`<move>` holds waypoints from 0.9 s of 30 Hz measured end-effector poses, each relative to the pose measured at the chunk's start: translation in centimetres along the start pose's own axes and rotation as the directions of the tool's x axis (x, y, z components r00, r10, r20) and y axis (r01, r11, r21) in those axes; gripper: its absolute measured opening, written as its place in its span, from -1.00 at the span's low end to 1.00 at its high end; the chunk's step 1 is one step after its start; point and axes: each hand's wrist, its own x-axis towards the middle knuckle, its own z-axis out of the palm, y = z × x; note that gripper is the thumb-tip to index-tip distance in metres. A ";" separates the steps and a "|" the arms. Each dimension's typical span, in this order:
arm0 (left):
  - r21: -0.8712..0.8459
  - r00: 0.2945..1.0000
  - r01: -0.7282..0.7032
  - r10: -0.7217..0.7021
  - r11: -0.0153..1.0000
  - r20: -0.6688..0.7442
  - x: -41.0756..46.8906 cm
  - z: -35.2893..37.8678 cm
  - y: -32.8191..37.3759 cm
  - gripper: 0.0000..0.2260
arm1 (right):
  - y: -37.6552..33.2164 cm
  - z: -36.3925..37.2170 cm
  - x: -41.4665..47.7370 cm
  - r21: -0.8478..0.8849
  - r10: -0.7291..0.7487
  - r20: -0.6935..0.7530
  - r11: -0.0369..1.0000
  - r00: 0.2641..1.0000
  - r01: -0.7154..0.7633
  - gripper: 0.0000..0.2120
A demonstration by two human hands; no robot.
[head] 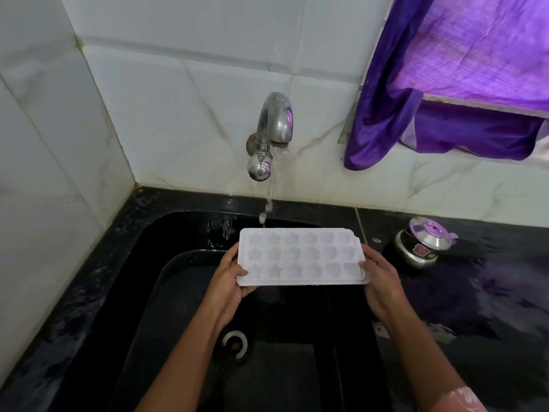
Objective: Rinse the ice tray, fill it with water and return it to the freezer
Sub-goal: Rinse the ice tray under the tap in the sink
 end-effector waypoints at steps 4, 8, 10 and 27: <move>-0.023 1.000 -0.005 0.005 1.000 -0.028 -0.2 -1.4 0.6 -0.50 | 0.6 1.5 0.0 -0.040 0.004 0.042 0.999 0.999 -0.003 -0.70; -0.006 0.996 -0.037 0.036 0.999 -0.085 0.0 -3.9 1.1 -0.45 | 1.8 4.1 -0.4 -0.048 -0.012 0.083 0.999 0.996 0.016 -0.67; 0.003 0.991 -0.066 0.066 0.998 -0.114 0.0 -5.0 1.6 -0.43 | 2.2 5.5 -0.6 -0.035 -0.017 0.104 0.999 0.994 0.021 -0.67; 0.112 0.937 -0.150 0.178 0.982 -0.300 -0.4 -9.6 4.1 -0.42 | 4.8 12.1 -1.5 -0.055 0.015 0.229 0.998 0.973 -0.002 -0.62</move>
